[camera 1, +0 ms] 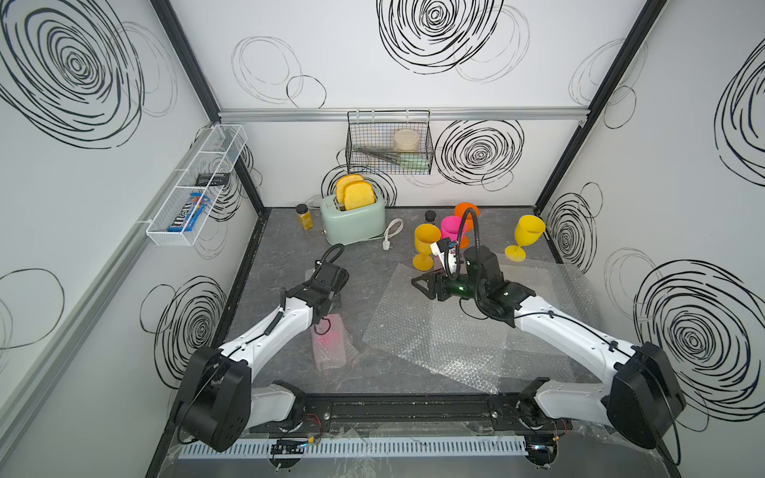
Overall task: Unpack wine glasses from bubble wrap
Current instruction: Pick up the bubble wrap from the center of the board.
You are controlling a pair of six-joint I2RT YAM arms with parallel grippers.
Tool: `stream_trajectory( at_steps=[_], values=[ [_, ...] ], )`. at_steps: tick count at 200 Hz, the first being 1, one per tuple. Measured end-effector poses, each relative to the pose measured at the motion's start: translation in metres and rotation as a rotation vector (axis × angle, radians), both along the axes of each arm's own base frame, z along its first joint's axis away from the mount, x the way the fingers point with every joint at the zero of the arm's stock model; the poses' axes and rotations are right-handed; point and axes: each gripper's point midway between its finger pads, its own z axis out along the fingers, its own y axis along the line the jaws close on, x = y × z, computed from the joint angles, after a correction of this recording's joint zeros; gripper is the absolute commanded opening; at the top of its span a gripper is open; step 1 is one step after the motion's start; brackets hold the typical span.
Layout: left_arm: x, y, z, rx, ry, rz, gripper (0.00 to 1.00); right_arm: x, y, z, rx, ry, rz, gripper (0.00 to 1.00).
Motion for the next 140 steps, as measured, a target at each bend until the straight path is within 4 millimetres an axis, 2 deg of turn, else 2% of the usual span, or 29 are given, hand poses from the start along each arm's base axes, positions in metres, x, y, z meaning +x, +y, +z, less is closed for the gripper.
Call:
stream_trajectory(
  at_steps=[55, 88, 113, 140],
  values=[
    [-0.001, -0.005, 0.005, -0.021, -0.014, -0.020, 0.05, 0.000, 0.000, 0.000, 0.000, 0.001, 0.002, 0.57],
    [-0.008, -0.014, 0.012, -0.051, 0.005, -0.055, 0.05, 0.000, 0.001, -0.002, -0.002, 0.005, 0.003, 0.57],
    [-0.005, -0.027, 0.039, -0.096, -0.029, -0.095, 0.05, 0.001, 0.002, -0.006, -0.007, 0.015, 0.006, 0.57],
    [0.003, -0.055, 0.079, -0.211, -0.120, -0.173, 0.06, 0.001, 0.002, -0.007, -0.011, 0.013, 0.007, 0.57]
  ],
)
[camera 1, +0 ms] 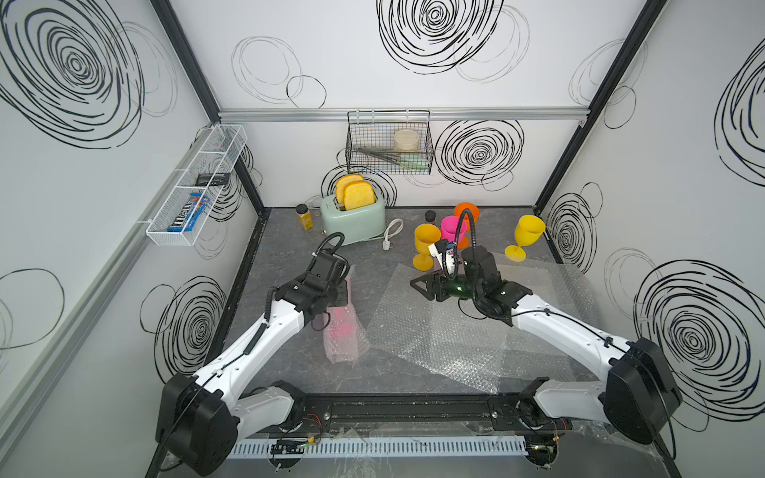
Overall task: Unpack wine glasses from bubble wrap
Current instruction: Pick up the bubble wrap from the center of the board, then place the bubble wrap at the center of the board.
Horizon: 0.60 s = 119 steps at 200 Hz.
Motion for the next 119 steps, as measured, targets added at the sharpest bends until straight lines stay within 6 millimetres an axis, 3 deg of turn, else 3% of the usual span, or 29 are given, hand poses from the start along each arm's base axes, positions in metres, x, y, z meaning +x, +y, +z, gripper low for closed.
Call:
stream_trajectory(
  at_steps=[21, 56, 87, 119],
  values=[
    [0.000, -0.032, 0.016, -0.097, -0.041, -0.095, 0.06, 0.000, 0.000, 0.001, -0.003, -0.006, 0.002, 0.57],
    [-0.003, -0.089, 0.020, -0.264, -0.043, -0.229, 0.07, -0.001, -0.001, -0.001, -0.016, -0.006, 0.008, 0.58],
    [-0.001, -0.133, -0.002, -0.323, 0.001, -0.288, 0.07, -0.007, -0.003, -0.004, -0.032, 0.013, 0.012, 0.58],
    [-0.005, -0.155, -0.039, -0.344, 0.064, -0.283, 0.07, -0.016, -0.003, -0.007, -0.042, 0.019, 0.022, 0.58]
  ],
)
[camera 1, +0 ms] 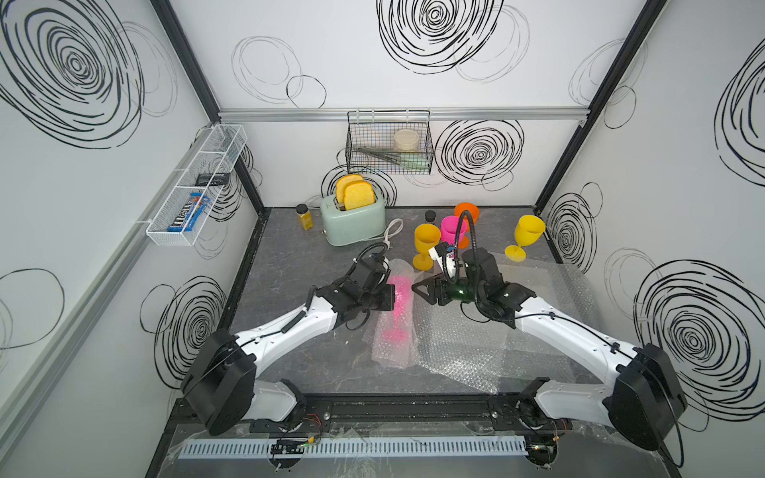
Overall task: Unpack wine glasses from bubble wrap
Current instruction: Place the bubble wrap at the center of the board, then unwrap the bubble wrap.
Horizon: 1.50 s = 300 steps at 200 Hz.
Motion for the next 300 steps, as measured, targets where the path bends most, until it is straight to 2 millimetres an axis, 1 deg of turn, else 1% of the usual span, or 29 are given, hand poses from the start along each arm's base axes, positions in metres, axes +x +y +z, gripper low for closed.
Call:
stream_trajectory(
  at_steps=[9, 17, 27, 35, 45, 64, 97, 121, 157, 182, 191, 210, 224, 236, 252, 261, 274, 300],
  values=[
    [-0.001, -0.003, -0.007, 0.001, 0.007, 0.004, 0.09, -0.004, 0.000, -0.007, -0.014, 0.010, 0.002, 0.58],
    [-0.002, -0.006, -0.013, 0.000, 0.013, 0.007, 0.12, -0.009, 0.000, -0.015, -0.029, 0.026, 0.005, 0.58],
    [-0.004, -0.007, -0.019, -0.002, 0.022, 0.008, 0.19, -0.014, -0.001, -0.026, -0.050, 0.047, 0.007, 0.58],
    [-0.005, -0.008, -0.021, -0.005, 0.029, 0.012, 0.26, -0.018, -0.001, -0.034, -0.068, 0.065, 0.009, 0.58],
    [-0.005, -0.009, -0.023, -0.009, 0.027, 0.011, 0.35, -0.023, -0.002, -0.043, -0.088, 0.086, 0.009, 0.58],
    [-0.005, -0.010, -0.024, -0.020, 0.024, 0.013, 0.48, -0.029, -0.001, -0.057, -0.121, 0.113, 0.007, 0.58],
    [-0.012, -0.006, -0.033, -0.012, 0.039, 0.001, 0.60, -0.040, 0.002, -0.075, -0.180, 0.148, 0.011, 0.58],
    [-0.020, -0.002, -0.032, -0.013, 0.046, -0.015, 0.68, -0.049, 0.001, -0.089, -0.242, 0.171, 0.009, 0.57],
    [-0.032, -0.004, -0.021, -0.042, 0.044, -0.056, 0.73, -0.055, -0.007, -0.108, -0.335, 0.194, -0.034, 0.56],
    [-0.045, -0.006, -0.019, -0.041, 0.053, -0.095, 0.74, -0.058, -0.014, -0.118, -0.360, 0.209, -0.057, 0.51],
    [-0.050, -0.007, -0.020, -0.040, 0.060, -0.108, 0.74, -0.060, -0.017, -0.123, -0.368, 0.220, -0.063, 0.47],
    [-0.059, -0.009, -0.027, -0.025, 0.081, -0.138, 0.74, -0.065, -0.021, -0.131, -0.377, 0.241, -0.071, 0.36],
    [-0.063, -0.011, -0.033, -0.004, 0.093, -0.160, 0.74, -0.066, -0.021, -0.134, -0.376, 0.246, -0.071, 0.36],
    [-0.067, -0.013, -0.042, 0.027, 0.110, -0.181, 0.74, -0.066, -0.021, -0.135, -0.371, 0.248, -0.072, 0.30],
    [-0.072, -0.016, -0.053, 0.070, 0.135, -0.211, 0.75, -0.067, -0.020, -0.135, -0.364, 0.247, -0.071, 0.29],
    [-0.075, -0.018, -0.056, 0.082, 0.144, -0.225, 0.75, -0.066, -0.019, -0.135, -0.360, 0.243, -0.070, 0.26],
    [-0.076, -0.021, -0.056, 0.086, 0.144, -0.237, 0.75, -0.065, -0.018, -0.135, -0.355, 0.241, -0.071, 0.23],
    [-0.075, -0.027, -0.050, 0.075, 0.131, -0.246, 0.75, -0.065, -0.019, -0.137, -0.358, 0.244, -0.072, 0.24]
  ],
)
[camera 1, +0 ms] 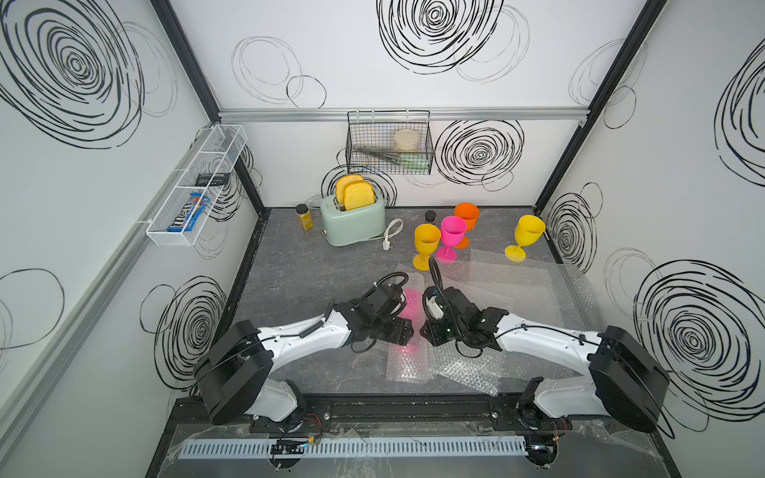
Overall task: Unpack wine glasses from bubble wrap
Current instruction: Unwrap the bubble wrap.
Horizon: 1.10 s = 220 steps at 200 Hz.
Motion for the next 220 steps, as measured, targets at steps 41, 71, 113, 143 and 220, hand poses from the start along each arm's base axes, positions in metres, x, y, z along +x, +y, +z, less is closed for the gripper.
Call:
stream_trajectory(
  at_steps=[41, 71, 113, 143, 220],
  values=[
    [0.001, -0.002, 0.003, -0.002, -0.009, -0.002, 0.71, 0.001, -0.005, -0.003, -0.022, -0.003, -0.009, 0.33],
    [0.003, -0.001, -0.001, 0.014, -0.014, -0.002, 0.66, -0.001, -0.011, -0.003, -0.030, -0.003, -0.016, 0.34],
    [0.004, 0.003, -0.011, 0.044, -0.005, 0.009, 0.63, -0.009, -0.027, -0.020, -0.059, 0.036, -0.030, 0.33],
    [0.006, 0.007, -0.012, 0.047, -0.001, 0.020, 0.59, -0.013, -0.030, -0.026, -0.050, 0.060, -0.028, 0.32],
    [0.009, 0.012, -0.014, 0.048, 0.006, 0.034, 0.59, -0.017, -0.013, -0.035, 0.024, 0.109, 0.021, 0.16]
  ],
)
